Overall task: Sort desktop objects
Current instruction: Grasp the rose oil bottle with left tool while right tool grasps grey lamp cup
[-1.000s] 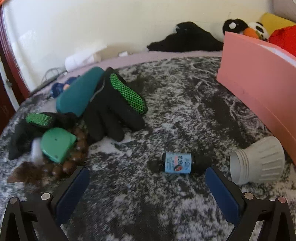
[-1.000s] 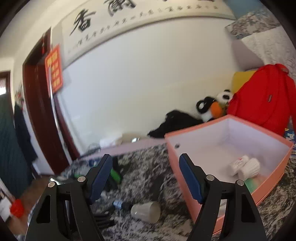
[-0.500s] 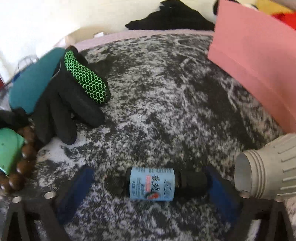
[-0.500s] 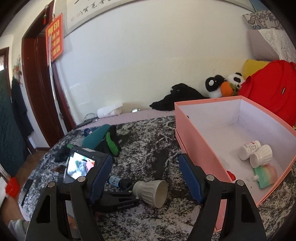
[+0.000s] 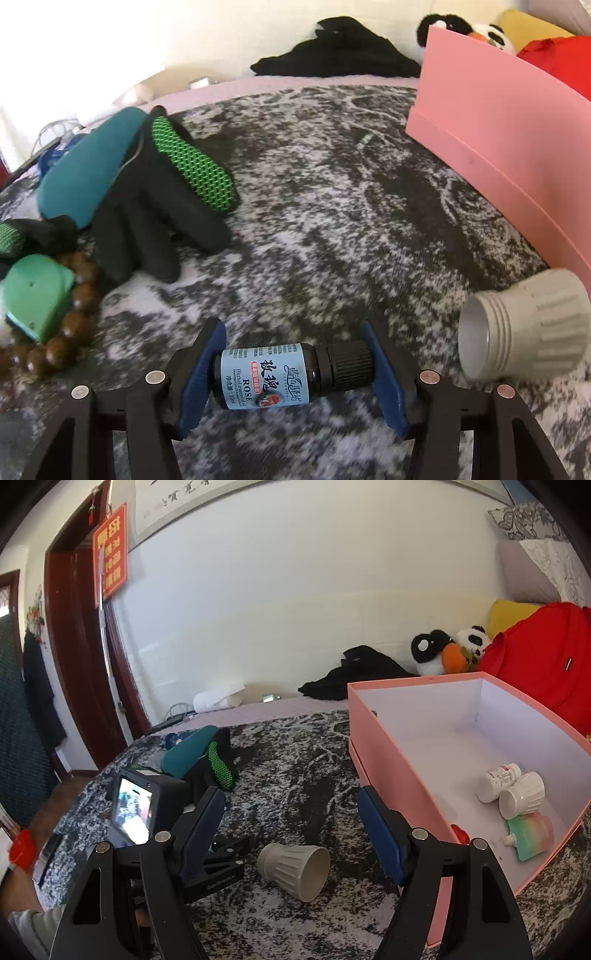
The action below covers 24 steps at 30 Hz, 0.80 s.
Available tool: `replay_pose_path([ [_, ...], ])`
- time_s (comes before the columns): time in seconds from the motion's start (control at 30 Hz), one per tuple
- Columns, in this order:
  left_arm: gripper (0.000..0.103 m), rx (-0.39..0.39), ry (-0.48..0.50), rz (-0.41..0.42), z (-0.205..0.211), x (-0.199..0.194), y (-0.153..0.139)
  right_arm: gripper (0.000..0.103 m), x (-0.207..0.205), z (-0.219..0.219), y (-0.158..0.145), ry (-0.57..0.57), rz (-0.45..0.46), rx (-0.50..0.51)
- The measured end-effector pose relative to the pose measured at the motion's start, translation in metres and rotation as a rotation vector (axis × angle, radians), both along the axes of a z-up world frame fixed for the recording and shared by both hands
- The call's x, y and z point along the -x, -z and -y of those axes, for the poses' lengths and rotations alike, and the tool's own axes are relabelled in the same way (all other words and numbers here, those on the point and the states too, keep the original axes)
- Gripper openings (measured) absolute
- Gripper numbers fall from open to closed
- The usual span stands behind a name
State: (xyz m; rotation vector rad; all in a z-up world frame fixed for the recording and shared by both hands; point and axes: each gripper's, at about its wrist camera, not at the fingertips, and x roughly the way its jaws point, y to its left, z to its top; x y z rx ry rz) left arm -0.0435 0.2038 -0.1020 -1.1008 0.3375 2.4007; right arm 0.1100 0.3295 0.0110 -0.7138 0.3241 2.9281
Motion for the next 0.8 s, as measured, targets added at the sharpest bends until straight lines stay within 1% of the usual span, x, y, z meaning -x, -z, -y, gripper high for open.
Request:
replay_pose_path([
  [0.23, 0.064, 0.009, -0.034, 0.005, 0.028, 0.002, 0.001, 0.078, 0.011, 0.018, 0.010, -0.044, 0.028, -0.010],
  [0.3, 0.064, 0.016, -0.044, 0.005, 0.035, 0.003, 0.002, 0.077, 0.019, 0.020, 0.017, -0.068, 0.060, 0.025],
  [0.4, 0.064, 0.023, -0.052, 0.009, 0.044, 0.003, 0.004, 0.077, 0.035, 0.018, 0.033, -0.054, 0.136, 0.064],
  [0.47, 0.064, 0.024, -0.054, 0.014, 0.049, 0.002, 0.006, 0.076, 0.047, 0.013, 0.046, -0.018, 0.204, 0.068],
  [0.53, 0.064, 0.026, -0.053, 0.015, 0.051, 0.001, 0.006, 0.076, 0.060, 0.005, 0.065, -0.003, 0.279, 0.124],
  [0.63, 0.064, 0.026, -0.047, 0.014, 0.053, 0.001, 0.005, 0.076, 0.074, -0.005, 0.087, 0.007, 0.359, 0.186],
  [0.7, 0.064, 0.022, -0.048, 0.017, 0.055, 0.002, 0.004, 0.076, 0.080, -0.006, 0.098, 0.012, 0.388, 0.185],
  [0.8, 0.064, 0.019, -0.052, 0.018, 0.056, 0.002, 0.004, 0.068, 0.086, -0.002, 0.111, 0.012, 0.420, 0.147],
])
